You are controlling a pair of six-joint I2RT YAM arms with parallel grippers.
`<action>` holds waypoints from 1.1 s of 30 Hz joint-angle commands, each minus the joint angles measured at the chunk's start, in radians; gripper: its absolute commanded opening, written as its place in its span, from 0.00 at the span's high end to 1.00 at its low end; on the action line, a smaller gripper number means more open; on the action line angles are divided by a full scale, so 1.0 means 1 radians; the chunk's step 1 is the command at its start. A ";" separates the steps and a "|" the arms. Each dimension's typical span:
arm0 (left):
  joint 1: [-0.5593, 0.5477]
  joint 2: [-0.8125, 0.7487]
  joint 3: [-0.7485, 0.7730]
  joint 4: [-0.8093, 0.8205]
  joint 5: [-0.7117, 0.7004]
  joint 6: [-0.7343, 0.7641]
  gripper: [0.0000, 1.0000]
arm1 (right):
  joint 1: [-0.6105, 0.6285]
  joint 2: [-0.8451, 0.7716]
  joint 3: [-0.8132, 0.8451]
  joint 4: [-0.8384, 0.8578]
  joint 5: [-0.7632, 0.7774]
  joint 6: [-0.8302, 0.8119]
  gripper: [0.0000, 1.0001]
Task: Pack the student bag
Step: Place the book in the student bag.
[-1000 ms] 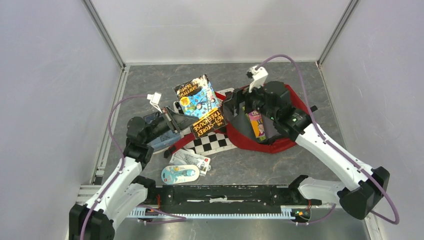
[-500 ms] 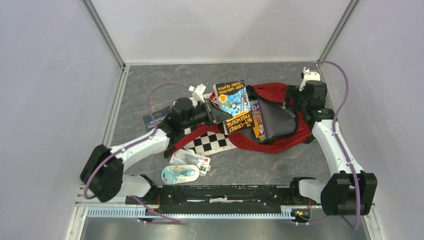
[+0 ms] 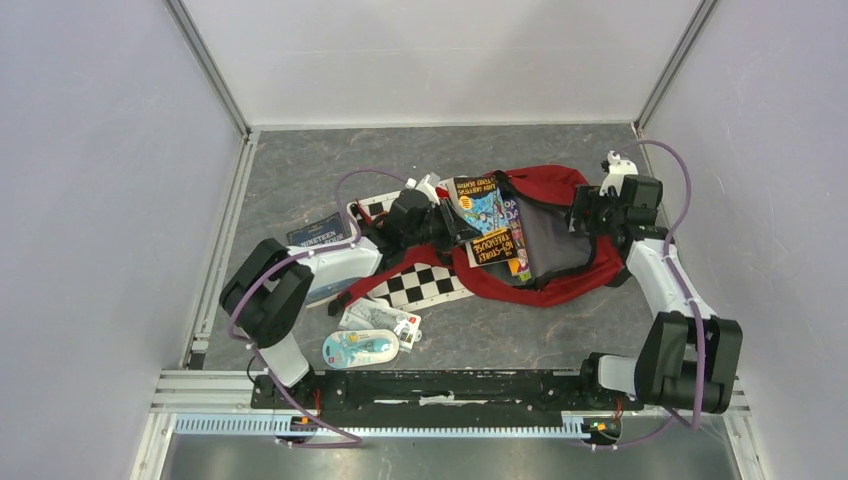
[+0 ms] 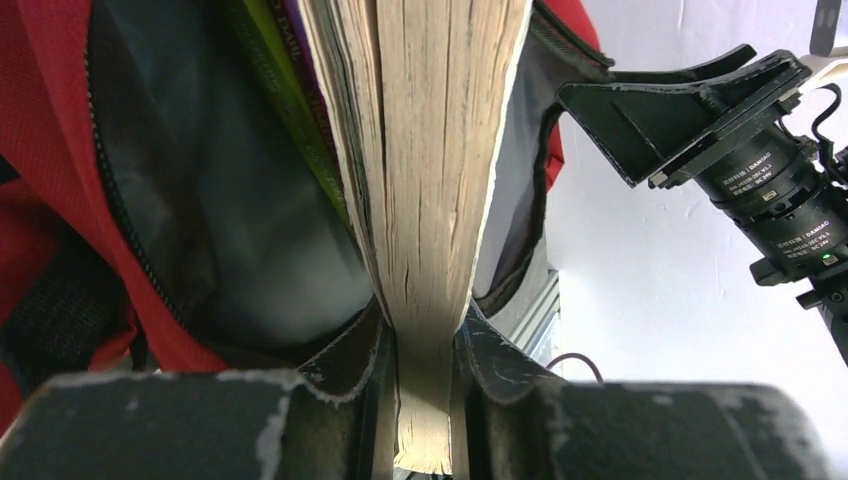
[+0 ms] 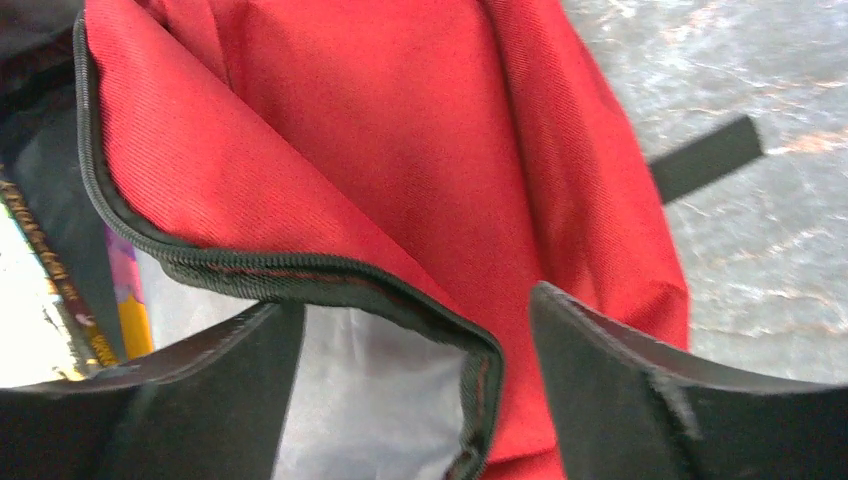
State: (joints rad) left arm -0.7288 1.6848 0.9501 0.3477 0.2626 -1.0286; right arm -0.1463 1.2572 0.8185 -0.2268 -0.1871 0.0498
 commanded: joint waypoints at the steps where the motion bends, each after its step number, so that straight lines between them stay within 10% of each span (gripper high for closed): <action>1: -0.005 0.041 0.086 0.082 0.001 -0.036 0.98 | -0.007 0.086 0.012 0.130 -0.148 -0.018 0.27; 5: -0.005 0.073 0.089 0.081 -0.001 -0.045 0.98 | -0.007 0.119 0.071 0.122 -0.193 0.000 0.86; 7: -0.006 0.087 0.083 0.093 -0.006 -0.058 0.98 | -0.006 0.093 0.093 0.111 -0.190 0.021 1.00; 33: -0.165 0.384 0.366 -0.040 -0.120 -0.084 0.98 | 0.078 -0.113 0.155 0.102 -0.133 0.158 1.00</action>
State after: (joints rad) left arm -0.8494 2.0399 1.2655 0.3302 0.2134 -1.1206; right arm -0.0868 1.1446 0.9134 -0.1734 -0.3573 0.1909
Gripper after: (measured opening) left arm 0.242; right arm 0.014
